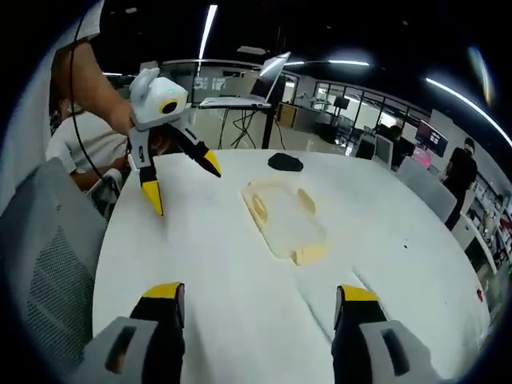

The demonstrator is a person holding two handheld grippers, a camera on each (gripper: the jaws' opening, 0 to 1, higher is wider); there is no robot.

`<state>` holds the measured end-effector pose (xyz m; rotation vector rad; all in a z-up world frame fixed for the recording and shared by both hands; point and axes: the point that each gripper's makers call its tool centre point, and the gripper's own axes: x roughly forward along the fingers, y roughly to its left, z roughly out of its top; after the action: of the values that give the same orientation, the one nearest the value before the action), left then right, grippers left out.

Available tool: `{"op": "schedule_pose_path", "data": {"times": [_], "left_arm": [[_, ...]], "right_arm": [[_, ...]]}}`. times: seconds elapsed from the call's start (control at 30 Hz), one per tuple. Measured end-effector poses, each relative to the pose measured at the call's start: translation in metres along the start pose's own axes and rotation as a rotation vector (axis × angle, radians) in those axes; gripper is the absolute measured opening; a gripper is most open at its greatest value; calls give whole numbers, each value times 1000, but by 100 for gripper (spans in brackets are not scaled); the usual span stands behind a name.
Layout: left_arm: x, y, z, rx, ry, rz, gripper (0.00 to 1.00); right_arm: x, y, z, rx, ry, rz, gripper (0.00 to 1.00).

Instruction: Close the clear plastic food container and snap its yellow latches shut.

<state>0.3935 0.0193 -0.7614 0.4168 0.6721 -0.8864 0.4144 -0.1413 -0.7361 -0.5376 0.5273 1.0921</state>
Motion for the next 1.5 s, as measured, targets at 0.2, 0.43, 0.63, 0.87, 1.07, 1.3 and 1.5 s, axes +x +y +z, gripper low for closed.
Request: {"op": "schedule_pose_path", "data": {"times": [0.2,0.43,0.63,0.87,1.07,1.3,1.5], "left_arm": [[1,20,-4,39,33,5,69],[3,39,-8,61,59,10,69],[6,49,-8,80,67,0,68],[11,58,-9,111,83,-20,67],[14,69,-10,142,103,-28,65],[17,87,-9,179,124,-20,62],[20,98,-10,240,142,-18,61]], "right_arm": [[9,-12,3,-20,7,14,73],[18,-21,7,-46,13,33,70],[27,-27,11,-73,20,50,69],[36,-37,14,-104,35,69,66],[42,-45,17,-121,49,85,61],[50,-52,23,-135,42,98,59],[58,-53,22,-173,53,129,58]]}}
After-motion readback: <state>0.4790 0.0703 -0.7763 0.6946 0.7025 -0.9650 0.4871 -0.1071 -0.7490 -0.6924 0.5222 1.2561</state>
